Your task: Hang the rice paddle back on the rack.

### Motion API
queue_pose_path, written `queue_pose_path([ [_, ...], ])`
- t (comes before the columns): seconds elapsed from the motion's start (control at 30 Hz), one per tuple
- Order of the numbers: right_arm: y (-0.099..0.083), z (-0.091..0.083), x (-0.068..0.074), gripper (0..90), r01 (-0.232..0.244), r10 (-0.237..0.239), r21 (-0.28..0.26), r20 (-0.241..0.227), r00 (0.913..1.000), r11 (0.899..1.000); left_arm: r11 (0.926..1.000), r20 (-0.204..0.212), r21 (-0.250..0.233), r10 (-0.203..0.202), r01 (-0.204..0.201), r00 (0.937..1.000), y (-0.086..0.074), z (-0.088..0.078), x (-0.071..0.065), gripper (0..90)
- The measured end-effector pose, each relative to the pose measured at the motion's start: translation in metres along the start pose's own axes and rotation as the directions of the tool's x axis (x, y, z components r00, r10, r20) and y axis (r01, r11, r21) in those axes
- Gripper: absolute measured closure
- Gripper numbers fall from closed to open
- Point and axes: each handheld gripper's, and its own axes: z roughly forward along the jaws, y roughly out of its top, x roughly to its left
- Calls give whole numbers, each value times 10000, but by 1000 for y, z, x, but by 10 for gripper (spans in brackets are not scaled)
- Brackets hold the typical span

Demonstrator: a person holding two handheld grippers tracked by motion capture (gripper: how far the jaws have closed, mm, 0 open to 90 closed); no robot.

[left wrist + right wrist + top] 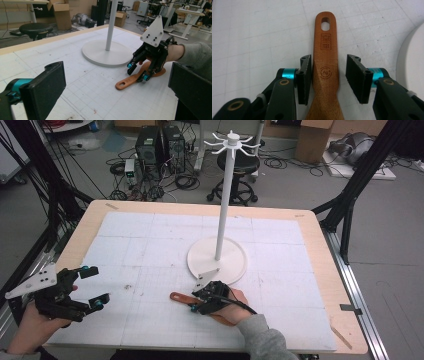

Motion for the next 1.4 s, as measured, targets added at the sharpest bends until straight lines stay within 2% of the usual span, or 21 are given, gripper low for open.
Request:
queue_pose_path([
  [0.13,0,-1,0,639,23,-21,57,-224,9997,10000,10000,-37,-23,14,-14,10000,0,-2,0,18],
  [0.3,0,-1,0,647,-123,125,64,-211,9997,9999,10000,-28,10,3,-3,10000,0,-2,-1,18],
  [0.47,1,-1,2,649,-68,69,120,-103,9999,9999,10000,-29,7,29,-29,10000,0,-3,-1,18],
  [0.57,1,-2,0,650,-176,179,101,-269,9995,9998,10000,-84,-56,-3,3,10000,0,-5,-1,18],
  [0.73,1,-3,-1,649,-56,59,102,-272,9996,9999,10000,-116,-83,-2,1,9999,0,-7,-2,18],
  [1.03,4,-21,-4,649,-251,237,-664,-214,9995,9975,10000,-116,-63,-34,33,9999,-1,-6,-1,18],
  [1.13,4,-28,-4,649,-430,412,-930,-202,9989,9947,10000,-102,-41,-28,28,9999,-1,-5,-1,18],
  [1.4,5,-49,-6,650,-473,472,-1712,-42,9989,9841,10000,-102,-41,-14,13,9999,-1,-6,-1,18],
])
